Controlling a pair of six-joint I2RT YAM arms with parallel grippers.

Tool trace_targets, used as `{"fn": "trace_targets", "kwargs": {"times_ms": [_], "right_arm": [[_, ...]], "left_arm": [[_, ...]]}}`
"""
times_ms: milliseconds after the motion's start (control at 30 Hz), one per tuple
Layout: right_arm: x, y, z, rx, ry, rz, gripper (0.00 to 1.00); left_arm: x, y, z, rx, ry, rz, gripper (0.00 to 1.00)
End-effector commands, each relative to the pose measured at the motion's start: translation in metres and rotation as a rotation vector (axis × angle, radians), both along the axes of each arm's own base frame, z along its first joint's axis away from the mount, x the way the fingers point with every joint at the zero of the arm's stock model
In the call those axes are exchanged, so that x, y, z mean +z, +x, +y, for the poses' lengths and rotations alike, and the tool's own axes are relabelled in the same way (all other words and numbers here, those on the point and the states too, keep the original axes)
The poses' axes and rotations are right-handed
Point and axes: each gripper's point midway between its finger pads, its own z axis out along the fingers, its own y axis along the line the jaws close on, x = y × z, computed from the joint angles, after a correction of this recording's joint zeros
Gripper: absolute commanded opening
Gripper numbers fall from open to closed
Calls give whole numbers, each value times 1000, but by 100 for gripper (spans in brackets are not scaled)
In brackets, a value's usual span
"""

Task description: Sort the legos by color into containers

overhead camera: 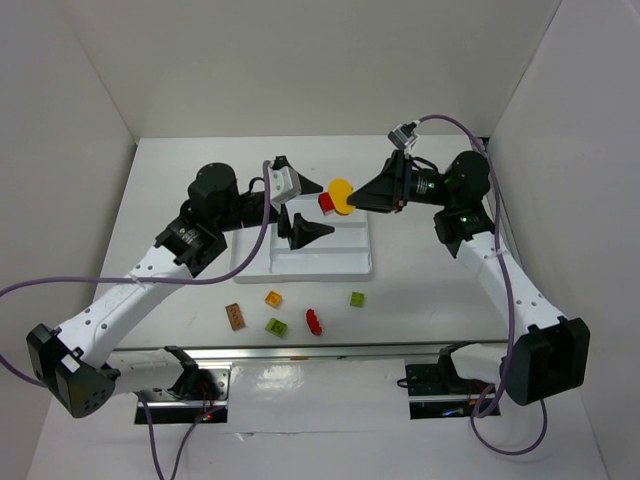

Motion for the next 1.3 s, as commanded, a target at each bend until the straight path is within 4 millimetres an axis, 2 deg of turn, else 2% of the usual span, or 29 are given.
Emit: {"fn": "trace_targets", "kwargs": {"times_ms": [0, 200, 233, 267, 400, 533, 667, 767, 800, 833, 867, 900, 933, 967, 1267], "right_arm": [[7, 2, 3, -13, 34, -27, 24], [-2, 6, 7, -3, 27, 11, 24], [-1, 6, 7, -3, 30, 3, 24], [-1, 6, 7, -3, 30, 3, 24], [-4, 6, 7, -2, 29, 21, 24], [-4, 7, 7, -11, 29, 30, 24], [-4, 5, 9, -1, 29, 30, 24], [-3, 5, 9, -1, 32, 20, 24], [-2, 7, 9, -11, 35, 21, 24], [-2, 7, 9, -13, 31, 19, 22], [-1, 9, 9, -23, 34, 20, 22], [-1, 9, 9, -23, 34, 20, 22], [0, 11, 9, -35, 37, 21, 22], [0, 11, 9, -35, 38, 21, 18], [-10, 24, 1, -103, 28, 36, 15]], "left_arm": [[39, 4, -1, 28, -76, -113, 94], [46, 8, -1, 49, -111, -118, 89], [53, 5, 1, 49, -125, -136, 88], [49, 3, 0, 38, -122, -121, 88], [56, -2, 4, 38, -135, -138, 78], [51, -6, 2, 13, -117, -129, 67], [49, -8, 2, 3, -111, -122, 65], [44, -7, 2, 4, -96, -113, 57], [44, -7, 2, 4, -96, -113, 53], [46, -8, 3, 4, -89, -123, 43], [44, -5, 4, 21, -84, -115, 22], [45, -4, 5, 30, -80, -109, 12], [45, 0, 7, 55, -80, -108, 4], [47, -1, 7, 55, -80, -107, 0], [50, 0, 23, 138, -75, -148, 0]]}}
